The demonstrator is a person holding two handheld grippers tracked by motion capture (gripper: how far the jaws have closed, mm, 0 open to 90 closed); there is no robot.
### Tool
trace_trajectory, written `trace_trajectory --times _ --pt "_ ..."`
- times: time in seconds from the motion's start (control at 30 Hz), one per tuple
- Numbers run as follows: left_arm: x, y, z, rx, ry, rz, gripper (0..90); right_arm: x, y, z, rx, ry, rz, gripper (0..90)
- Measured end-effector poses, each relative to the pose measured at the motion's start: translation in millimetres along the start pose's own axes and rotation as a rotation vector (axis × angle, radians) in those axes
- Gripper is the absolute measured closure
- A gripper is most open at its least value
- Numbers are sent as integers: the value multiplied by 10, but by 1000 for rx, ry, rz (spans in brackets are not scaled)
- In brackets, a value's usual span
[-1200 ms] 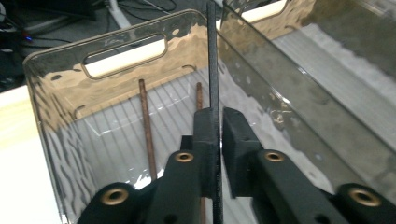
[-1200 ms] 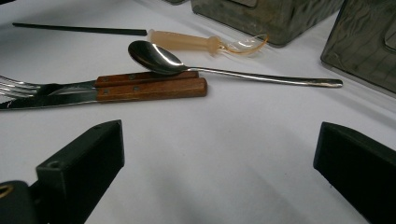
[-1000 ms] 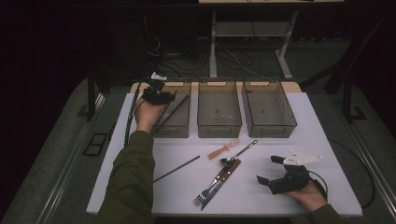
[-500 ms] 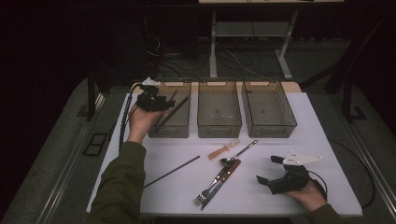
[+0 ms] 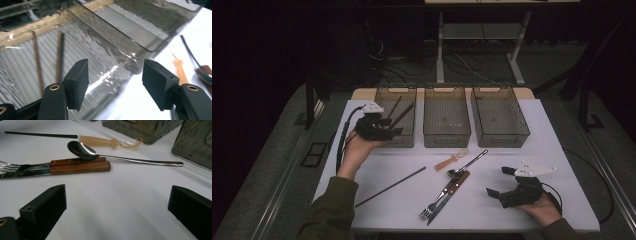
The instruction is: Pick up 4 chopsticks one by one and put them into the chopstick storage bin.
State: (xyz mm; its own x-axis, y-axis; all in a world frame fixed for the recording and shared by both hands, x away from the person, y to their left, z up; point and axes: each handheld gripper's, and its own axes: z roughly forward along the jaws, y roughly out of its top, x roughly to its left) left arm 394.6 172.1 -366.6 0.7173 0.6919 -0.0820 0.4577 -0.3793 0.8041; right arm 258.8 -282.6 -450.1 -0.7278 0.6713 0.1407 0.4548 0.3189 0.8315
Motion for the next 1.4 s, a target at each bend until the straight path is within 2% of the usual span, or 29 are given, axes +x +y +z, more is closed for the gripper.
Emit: trace_trajectory --times 0.3,0.37,0.7,0.77,0.87,1.03,1.13,1.2,1.4 --pt "-188 -287 -104 -3 -44 -1 347 2 1 -5 -3 0 0 16" --pt "-229 -347 -119 11 -49 5 344 2 1 -6 -3 0 0 16" --pt "-444 -609 -230 19 -69 48 342 6 0 -10 -4 -2 -5 16" --pt "-476 -654 -243 20 -63 61 354 8 -1 -12 -3 -2 -6 16" --pt "-500 -729 -255 40 -65 61 396 9 -1 -14 -3 -3 -5 16" --pt "-552 -876 -264 68 -90 52 539 13 -3 -20 -1 -3 -6 16" --pt "-595 -950 -270 92 -83 61 617 16 -3 -20 -1 -4 -7 16" --pt "-615 -1004 -271 103 -98 42 667 21 -3 -22 -2 -6 -10 16" --pt "-646 -1074 -246 145 -129 49 750 24 -3 -18 1 -7 -9 16"
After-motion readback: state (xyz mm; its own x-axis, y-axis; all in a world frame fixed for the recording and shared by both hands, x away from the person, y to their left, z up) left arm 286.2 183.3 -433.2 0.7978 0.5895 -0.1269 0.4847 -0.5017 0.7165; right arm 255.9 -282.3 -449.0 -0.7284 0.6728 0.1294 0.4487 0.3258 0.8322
